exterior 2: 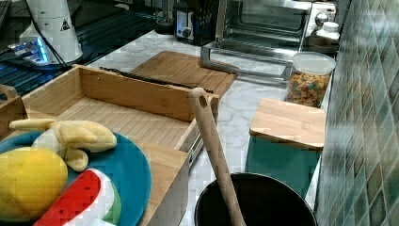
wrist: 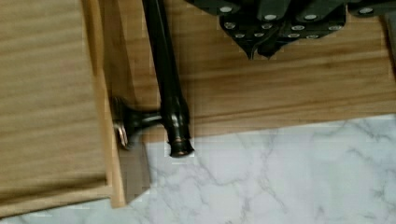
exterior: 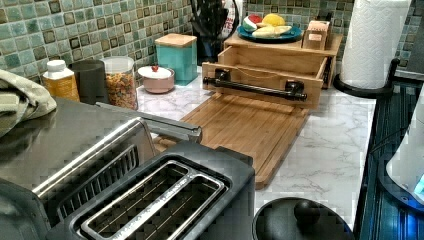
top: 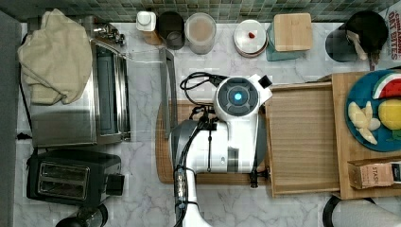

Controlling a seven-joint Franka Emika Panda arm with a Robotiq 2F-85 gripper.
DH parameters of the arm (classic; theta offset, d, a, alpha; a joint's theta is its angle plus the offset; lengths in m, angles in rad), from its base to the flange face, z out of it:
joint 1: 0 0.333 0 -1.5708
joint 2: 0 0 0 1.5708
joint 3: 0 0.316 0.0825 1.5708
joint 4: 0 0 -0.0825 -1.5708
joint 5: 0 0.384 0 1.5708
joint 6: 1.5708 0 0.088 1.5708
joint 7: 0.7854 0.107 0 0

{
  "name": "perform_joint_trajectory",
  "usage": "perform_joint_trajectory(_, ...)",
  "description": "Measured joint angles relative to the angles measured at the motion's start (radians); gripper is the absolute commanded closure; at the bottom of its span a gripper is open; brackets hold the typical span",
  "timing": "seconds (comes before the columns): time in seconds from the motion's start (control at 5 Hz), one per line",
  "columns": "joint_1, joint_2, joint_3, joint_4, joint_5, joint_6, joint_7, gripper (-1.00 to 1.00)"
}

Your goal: Close the drawer.

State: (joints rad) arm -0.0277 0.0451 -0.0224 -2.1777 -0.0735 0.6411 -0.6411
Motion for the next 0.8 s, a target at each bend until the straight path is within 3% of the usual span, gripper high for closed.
perform_joint_trajectory(0.6,0.015,0.026,0.023,-0.158,-0.088,0.039,0.0,1.0)
perform_joint_trajectory(0.8,0.017,0.036,0.016,-0.166,-0.201,0.117,0.008,1.0)
